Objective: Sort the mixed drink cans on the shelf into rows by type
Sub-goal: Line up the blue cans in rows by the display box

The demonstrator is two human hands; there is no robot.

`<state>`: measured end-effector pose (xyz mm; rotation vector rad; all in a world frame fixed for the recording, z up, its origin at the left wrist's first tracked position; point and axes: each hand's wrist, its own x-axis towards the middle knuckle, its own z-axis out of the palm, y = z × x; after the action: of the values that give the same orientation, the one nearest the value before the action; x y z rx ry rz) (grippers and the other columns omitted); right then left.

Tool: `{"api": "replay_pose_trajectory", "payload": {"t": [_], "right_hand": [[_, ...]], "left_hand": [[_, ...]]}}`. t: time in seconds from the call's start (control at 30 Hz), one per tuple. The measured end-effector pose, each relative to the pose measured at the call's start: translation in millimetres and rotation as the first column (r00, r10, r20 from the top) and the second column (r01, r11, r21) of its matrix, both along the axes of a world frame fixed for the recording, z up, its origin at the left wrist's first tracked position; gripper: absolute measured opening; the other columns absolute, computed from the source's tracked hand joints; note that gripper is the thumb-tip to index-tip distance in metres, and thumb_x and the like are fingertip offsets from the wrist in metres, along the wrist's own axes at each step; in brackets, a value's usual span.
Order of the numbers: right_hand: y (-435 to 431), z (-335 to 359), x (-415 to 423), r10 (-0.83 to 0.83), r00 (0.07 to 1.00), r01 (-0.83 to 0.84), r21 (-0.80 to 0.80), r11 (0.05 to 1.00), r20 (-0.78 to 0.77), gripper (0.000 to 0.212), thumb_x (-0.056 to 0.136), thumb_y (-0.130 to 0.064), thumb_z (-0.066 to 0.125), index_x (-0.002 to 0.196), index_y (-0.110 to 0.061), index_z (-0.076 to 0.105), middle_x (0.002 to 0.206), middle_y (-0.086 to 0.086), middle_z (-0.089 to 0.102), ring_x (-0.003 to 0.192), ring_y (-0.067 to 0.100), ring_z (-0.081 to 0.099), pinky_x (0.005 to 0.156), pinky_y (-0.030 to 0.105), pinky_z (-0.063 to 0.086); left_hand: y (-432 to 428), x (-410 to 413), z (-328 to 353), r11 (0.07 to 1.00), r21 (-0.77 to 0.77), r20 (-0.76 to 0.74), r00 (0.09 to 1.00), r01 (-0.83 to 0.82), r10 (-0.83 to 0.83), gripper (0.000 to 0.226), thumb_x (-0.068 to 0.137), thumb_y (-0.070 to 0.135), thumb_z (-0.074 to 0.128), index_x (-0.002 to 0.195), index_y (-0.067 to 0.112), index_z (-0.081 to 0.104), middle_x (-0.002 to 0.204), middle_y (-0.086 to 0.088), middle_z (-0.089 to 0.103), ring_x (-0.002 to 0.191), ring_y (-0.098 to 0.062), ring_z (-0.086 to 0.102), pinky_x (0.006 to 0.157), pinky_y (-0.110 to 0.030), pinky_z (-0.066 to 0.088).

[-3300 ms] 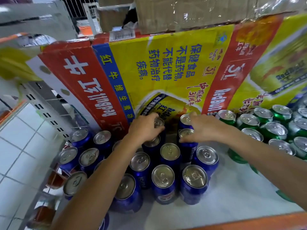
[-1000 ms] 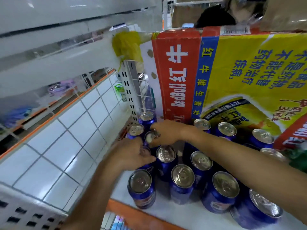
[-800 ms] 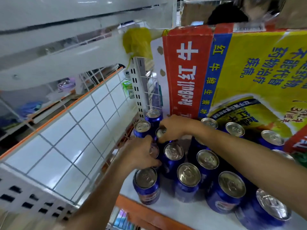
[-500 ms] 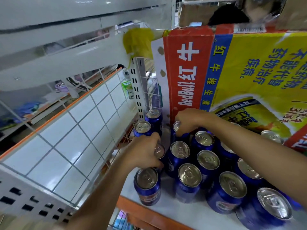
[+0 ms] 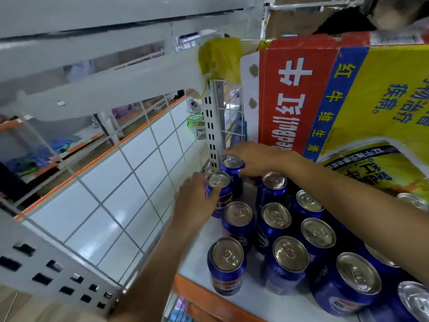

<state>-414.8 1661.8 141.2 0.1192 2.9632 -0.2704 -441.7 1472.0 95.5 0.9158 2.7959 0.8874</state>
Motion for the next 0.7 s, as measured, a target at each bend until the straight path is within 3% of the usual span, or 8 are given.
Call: {"api": "replay_pose_trajectory", "payload": {"t": [0.07, 0.17, 0.23, 0.33, 0.43, 0.5, 0.6, 0.7], "right_hand": [[-2.4, -4.8, -9.0, 0.013, 0.999, -0.015, 0.064, 0.998, 0.036, 0.072, 0.084, -0.014, 0.065, 0.146, -0.027, 0.031, 0.144, 0.011, 0.038, 0.13, 0.028, 0.039, 0.104, 0.04, 0.039], [-5.4, -7.6, -17.9, 0.008, 0.998, -0.016, 0.122, 0.992, 0.069, 0.073, 0.085, -0.006, 0.061, 0.146, -0.028, 0.029, 0.145, 0.012, 0.035, 0.129, 0.027, 0.039, 0.103, 0.039, 0.04], [-4.4, -8.8, -22.2, 0.004, 0.996, -0.015, 0.127, 0.992, 0.091, 0.075, 0.085, -0.004, 0.061, 0.147, -0.028, 0.027, 0.145, 0.013, 0.034, 0.129, 0.027, 0.039, 0.102, 0.038, 0.041], [0.6, -12.8, -27.6, -0.023, 0.989, 0.007, 0.112, 0.994, 0.143, 0.077, 0.084, -0.004, 0.062, 0.147, -0.032, 0.026, 0.147, 0.013, 0.032, 0.128, 0.029, 0.04, 0.101, 0.041, 0.043], [2.9, -14.3, -30.4, -0.029, 0.988, 0.016, 0.087, 0.996, 0.149, 0.074, 0.084, -0.005, 0.062, 0.145, -0.032, 0.03, 0.143, 0.013, 0.038, 0.122, 0.029, 0.045, 0.098, 0.04, 0.044], [3.5, -12.9, -31.5, -0.014, 0.989, 0.004, 0.07, 0.998, 0.15, 0.071, 0.084, -0.007, 0.063, 0.143, -0.031, 0.033, 0.14, 0.012, 0.043, 0.12, 0.028, 0.046, 0.097, 0.039, 0.043], [4.0, -9.0, -32.1, 0.007, 0.984, -0.02, 0.071, 0.997, 0.18, 0.067, 0.086, -0.012, 0.063, 0.143, -0.028, 0.033, 0.14, 0.01, 0.044, 0.123, 0.027, 0.045, 0.094, 0.033, 0.038], [5.0, -3.8, -30.0, 0.028, 0.982, -0.042, 0.072, 0.997, 0.185, 0.053, 0.09, -0.014, 0.059, 0.139, -0.021, 0.041, 0.138, 0.011, 0.049, 0.121, 0.028, 0.048, 0.093, 0.033, 0.041]], "left_hand": [[8.3, -10.5, -8.0, 1.0, 0.022, -0.033, 0.999, 0.0, 0.001, 0.044, 0.085, 0.038, 0.064, 0.118, 0.014, 0.047, 0.109, -0.003, 0.05, 0.101, -0.023, 0.054, 0.078, -0.032, 0.039], [23.4, -24.0, -18.3, 0.982, 0.119, 0.153, 0.975, 0.144, -0.162, 0.067, 0.072, 0.042, 0.075, 0.128, 0.021, 0.044, 0.117, 0.004, 0.055, 0.105, -0.019, 0.056, 0.088, -0.036, 0.046], [28.0, -32.6, -25.9, 0.975, 0.14, 0.206, 0.958, 0.171, -0.198, 0.071, 0.065, 0.049, 0.076, 0.126, 0.025, 0.046, 0.114, 0.004, 0.062, 0.103, -0.019, 0.06, 0.087, -0.039, 0.049], [32.9, -39.1, -29.0, 0.946, 0.185, 0.212, 0.929, 0.268, -0.304, 0.052, 0.064, 0.04, 0.082, 0.109, 0.026, 0.059, 0.102, 0.006, 0.068, 0.092, -0.01, 0.064, 0.08, -0.033, 0.051], [40.2, -32.2, -21.1, 0.877, 0.228, 0.213, 0.857, 0.423, -0.469, 0.036, 0.069, 0.031, 0.083, 0.101, 0.023, 0.069, 0.094, 0.01, 0.07, 0.084, 0.006, 0.062, 0.074, -0.014, 0.046], [42.9, -28.8, -18.4, 0.842, 0.249, 0.324, 0.778, 0.479, -0.539, 0.03, 0.076, 0.033, 0.078, 0.1, 0.019, 0.068, 0.093, 0.005, 0.07, 0.082, 0.002, 0.063, 0.073, -0.014, 0.047], [42.1, -29.1, -18.6, 0.889, 0.215, 0.562, 0.693, 0.405, -0.451, 0.041, 0.078, 0.058, 0.064, 0.095, 0.021, 0.064, 0.096, -0.002, 0.067, 0.086, -0.011, 0.062, 0.078, -0.027, 0.051], [41.3, -36.3, -26.4, 0.971, 0.196, 0.645, 0.729, 0.135, -0.231, 0.018, 0.094, 0.039, 0.055, 0.091, 0.022, 0.06, 0.094, 0.001, 0.067, 0.077, -0.008, 0.065, 0.069, -0.023, 0.056]]}}
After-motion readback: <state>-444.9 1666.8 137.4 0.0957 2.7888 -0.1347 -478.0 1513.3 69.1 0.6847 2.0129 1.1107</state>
